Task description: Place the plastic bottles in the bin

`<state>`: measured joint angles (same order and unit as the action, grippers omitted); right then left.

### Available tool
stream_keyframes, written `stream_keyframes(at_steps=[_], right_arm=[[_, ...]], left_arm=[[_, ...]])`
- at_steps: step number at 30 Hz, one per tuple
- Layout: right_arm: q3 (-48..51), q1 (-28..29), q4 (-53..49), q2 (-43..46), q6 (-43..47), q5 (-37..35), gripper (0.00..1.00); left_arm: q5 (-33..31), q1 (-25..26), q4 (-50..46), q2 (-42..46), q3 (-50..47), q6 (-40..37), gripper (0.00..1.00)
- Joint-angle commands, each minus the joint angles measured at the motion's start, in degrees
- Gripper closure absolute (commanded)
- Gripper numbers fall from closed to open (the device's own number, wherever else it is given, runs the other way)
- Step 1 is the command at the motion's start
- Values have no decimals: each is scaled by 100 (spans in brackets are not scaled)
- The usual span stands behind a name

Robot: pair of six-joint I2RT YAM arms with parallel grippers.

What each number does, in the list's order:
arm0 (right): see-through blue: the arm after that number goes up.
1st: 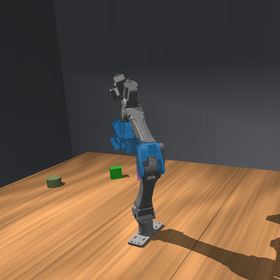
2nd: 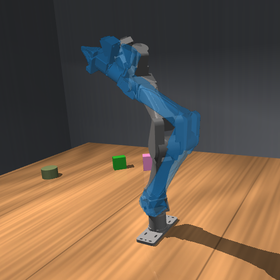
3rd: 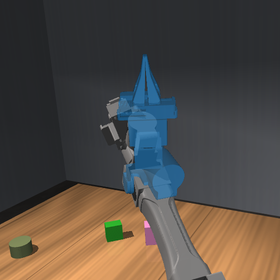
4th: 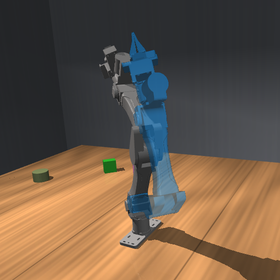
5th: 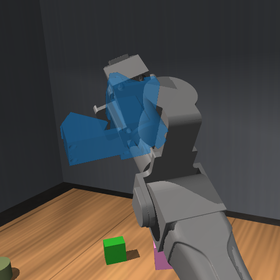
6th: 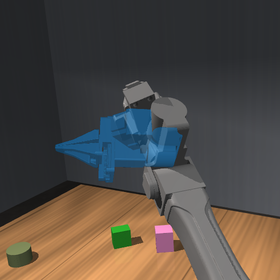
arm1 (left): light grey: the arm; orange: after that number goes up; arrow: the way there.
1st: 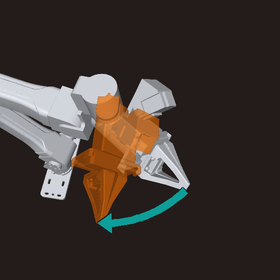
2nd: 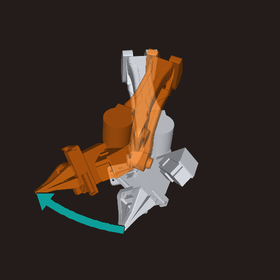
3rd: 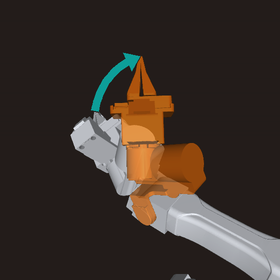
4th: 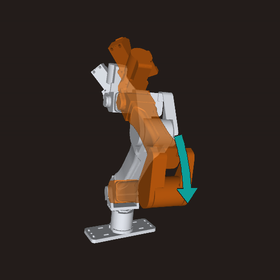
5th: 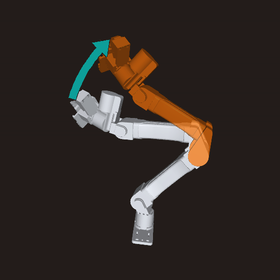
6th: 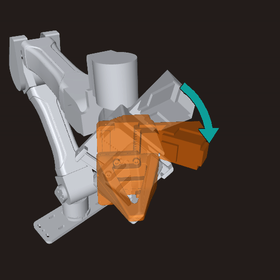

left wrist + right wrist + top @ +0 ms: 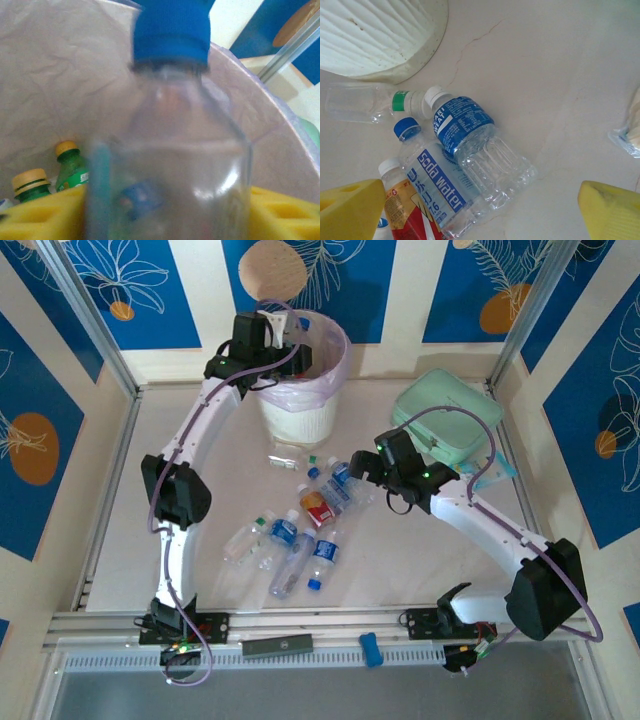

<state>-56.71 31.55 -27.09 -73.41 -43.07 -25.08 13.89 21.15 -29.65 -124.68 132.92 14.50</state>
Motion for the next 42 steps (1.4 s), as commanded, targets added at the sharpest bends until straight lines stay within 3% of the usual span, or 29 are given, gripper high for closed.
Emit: stream_keyframes(at_steps=[1,3,8,15,26,35,40,42], right_arm=[[11,44,-40,125,-66,-214,1],[-11,51,-46,125,-61,-234,1],[36,45,195,116,526,-31,1],[-16,-96,323,-86,1402,963,1],[-299,-167,610,-792,1540,1181,1],[-836,-184,217,-1646,1893,1126,0],[-1213,-184,-297,-2077,2669,1410,4],[-1317,-184,-433,-2225,2942,1500,4]], left_arm=[[-79,26,-58,13,249,-26,10],[-86,30,-50,80,251,-13,0],[-39,72,-37,393,245,-4,0],[114,246,143,1321,-405,-74,0],[-717,364,2084,4123,-4762,63,0],[-1580,364,2269,5826,-7450,253,0],[-2485,361,1999,6529,-8485,313,0],[-2567,355,2022,6724,-8820,570,0]])
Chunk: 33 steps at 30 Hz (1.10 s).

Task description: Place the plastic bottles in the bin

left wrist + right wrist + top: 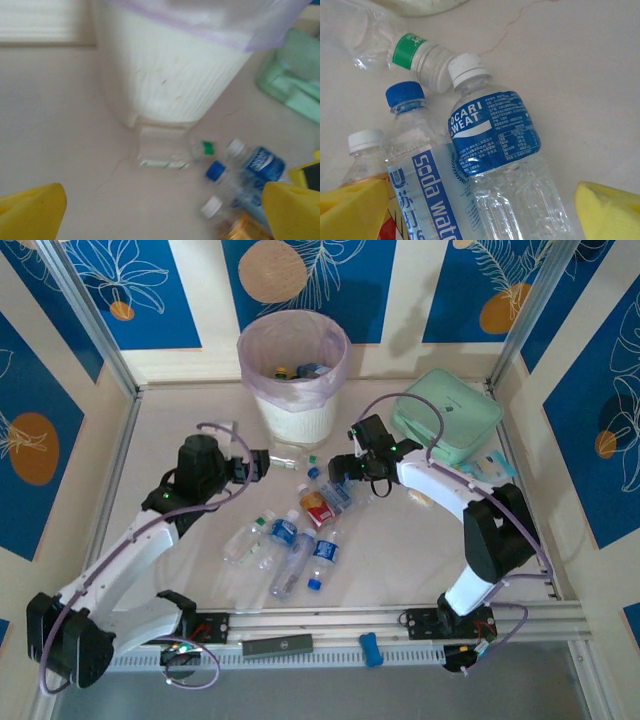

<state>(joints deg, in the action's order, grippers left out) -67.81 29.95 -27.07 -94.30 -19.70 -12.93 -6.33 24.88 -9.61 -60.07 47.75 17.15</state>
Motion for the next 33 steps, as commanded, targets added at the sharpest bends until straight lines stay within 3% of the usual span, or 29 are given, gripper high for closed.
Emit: stream_keyframes(at_steps=[1,10,17,33], right_arm=[[-265,-31,-529,-213,729,273,4],[-787,-241,-954,-843,1287,391,11],[-1070,-385,-1004,-1198,1499,418,20],[-1208,-402,-940,-1631,1618,445,26]], left_arm=[[-525,-20,42,337,-470,440,0],[-642,-19,377,488,-1201,1360,0],[-607,-19,437,547,-1218,1449,0],[-545,-20,372,680,-1356,1604,0]])
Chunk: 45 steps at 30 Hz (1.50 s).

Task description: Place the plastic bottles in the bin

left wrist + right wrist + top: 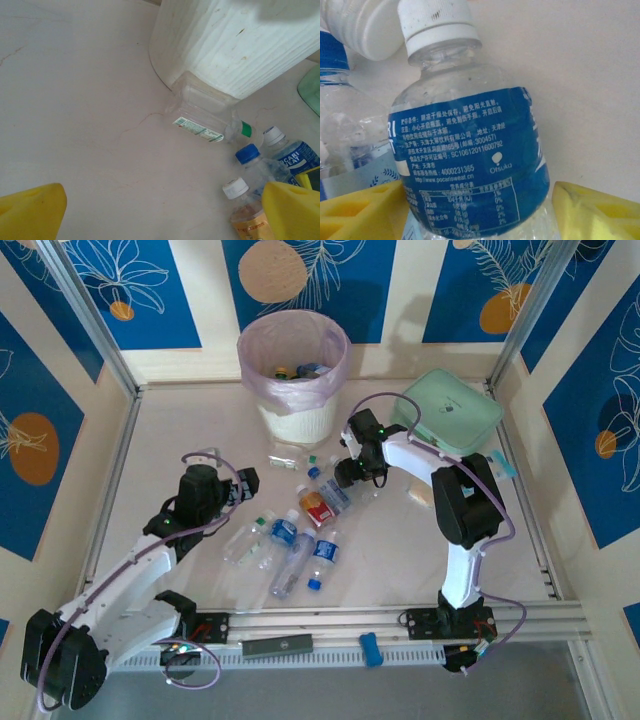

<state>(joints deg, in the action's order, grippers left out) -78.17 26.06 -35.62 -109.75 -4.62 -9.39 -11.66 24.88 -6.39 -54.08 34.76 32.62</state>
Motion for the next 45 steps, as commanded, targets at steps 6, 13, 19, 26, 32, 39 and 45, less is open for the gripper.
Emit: stream_keyframes(at_steps=[6,13,19,26,32,39,45], right_arm=[[-163,-27,-95,-177,124,7,26],[-172,-22,-68,-262,60,14,23],[-224,-5,-51,-285,39,16,23],[-160,-14,-51,-234,23,-24,35],[113,-107,159,397,-137,329,47],[179,-471,247,1294,-563,1062,48],[-40,-788,391,1996,-1185,1741,51]], left_arm=[[-21,-19,59,56,-92,84,0],[-46,-19,34,108,-127,101,0],[-80,-19,7,149,-116,100,0],[-147,-19,-11,155,-127,77,0],[-309,-36,17,168,-141,-63,0],[-267,-167,269,135,-289,-81,0],[-54,-431,409,121,-450,-82,0]])
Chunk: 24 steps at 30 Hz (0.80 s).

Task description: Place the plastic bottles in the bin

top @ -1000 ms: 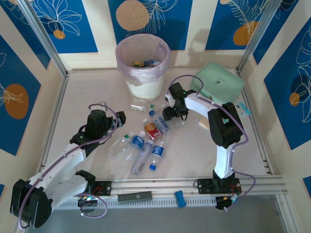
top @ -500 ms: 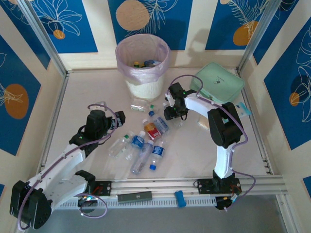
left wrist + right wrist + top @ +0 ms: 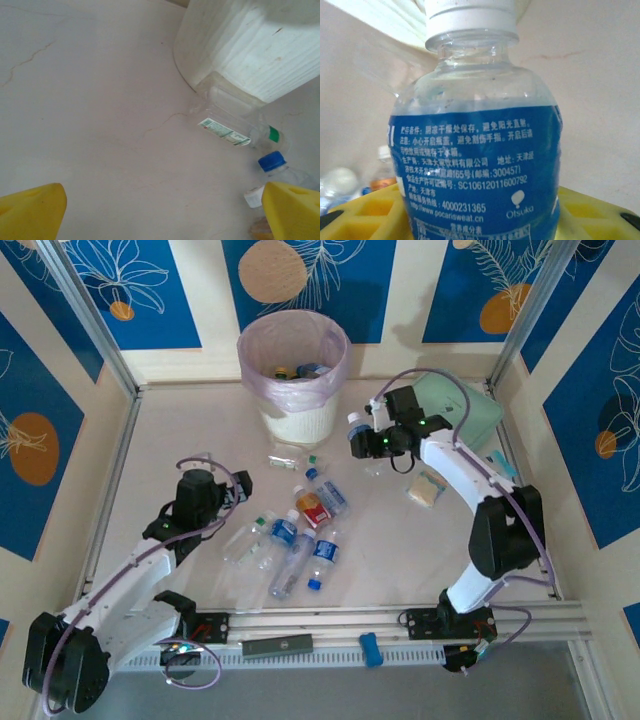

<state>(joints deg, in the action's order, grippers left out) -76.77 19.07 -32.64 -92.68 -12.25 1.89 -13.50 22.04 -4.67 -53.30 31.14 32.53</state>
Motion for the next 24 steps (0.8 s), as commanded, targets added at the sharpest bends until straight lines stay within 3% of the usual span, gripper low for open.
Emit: stream_keyframes(at_steps=[1,12,24], right_arm=[[-252,-120,129,387,-518,690,52],[-1141,-168,1104,792,-1595,900,53],[-3357,270,1692,-1118,-2294,1035,53]], left_arm=[[180,-203,254,45,-127,-72,0],[916,-863,416,99,-563,144,0],[1766,-972,43,414,-661,31,0]])
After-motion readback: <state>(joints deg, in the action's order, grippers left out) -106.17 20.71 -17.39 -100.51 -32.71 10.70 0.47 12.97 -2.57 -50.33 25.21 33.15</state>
